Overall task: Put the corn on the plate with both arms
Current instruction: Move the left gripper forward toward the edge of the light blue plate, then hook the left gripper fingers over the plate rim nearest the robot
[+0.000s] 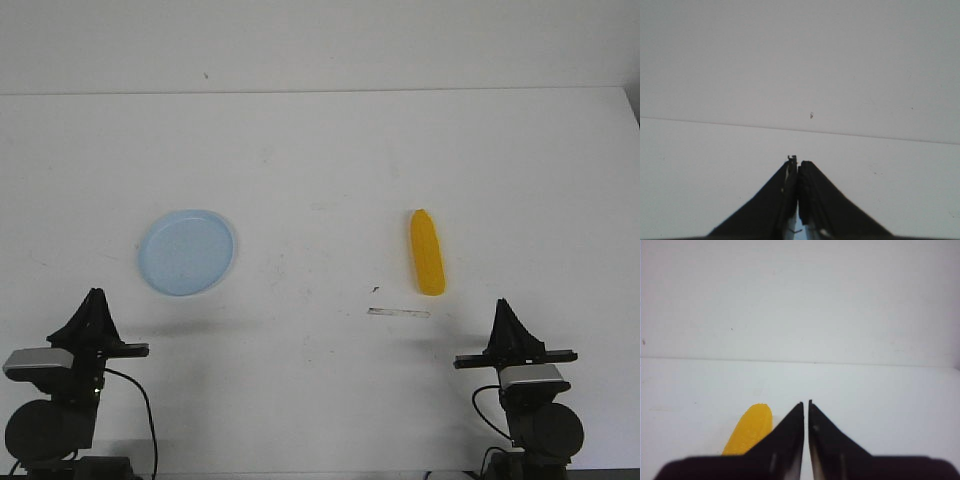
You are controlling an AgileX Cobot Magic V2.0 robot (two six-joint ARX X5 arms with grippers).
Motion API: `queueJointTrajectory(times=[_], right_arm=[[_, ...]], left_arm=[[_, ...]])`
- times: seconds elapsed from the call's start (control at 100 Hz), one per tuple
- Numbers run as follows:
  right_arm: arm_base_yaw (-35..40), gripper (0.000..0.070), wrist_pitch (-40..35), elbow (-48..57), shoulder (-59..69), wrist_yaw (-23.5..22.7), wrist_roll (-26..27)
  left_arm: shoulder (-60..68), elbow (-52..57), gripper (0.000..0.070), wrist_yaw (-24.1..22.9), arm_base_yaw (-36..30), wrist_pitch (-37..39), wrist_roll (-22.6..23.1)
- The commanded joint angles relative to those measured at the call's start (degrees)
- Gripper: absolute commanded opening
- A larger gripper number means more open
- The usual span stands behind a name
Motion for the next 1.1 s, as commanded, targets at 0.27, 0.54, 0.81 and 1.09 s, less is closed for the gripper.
queueJointTrajectory(times=[0.27, 0.54, 0.81, 1.09], right_arm=[[0.0, 0.0014, 0.5, -0.1, 0.1, 0.0, 0.3], [0.0, 0.0014, 0.5, -0.1, 0.1, 0.0, 0.3], [0.0, 0.0013, 0.5, -0.1, 0.1, 0.0, 0.3], [0.0, 0.0013, 0.5, -0.1, 0.1, 0.1, 0.3]], left_arm=[[20.0, 19.3, 0.0001, -0.1, 0.1, -8.9, -0.1], [34.2, 27.3, 0.0001, 3.1, 0.3, -12.5, -0.1], [46.9, 33.7, 0.0001, 3.1, 5.3, -22.7, -0.3], [55.7, 35.3, 0.0001, 15.3, 13.7, -25.4, -0.3]])
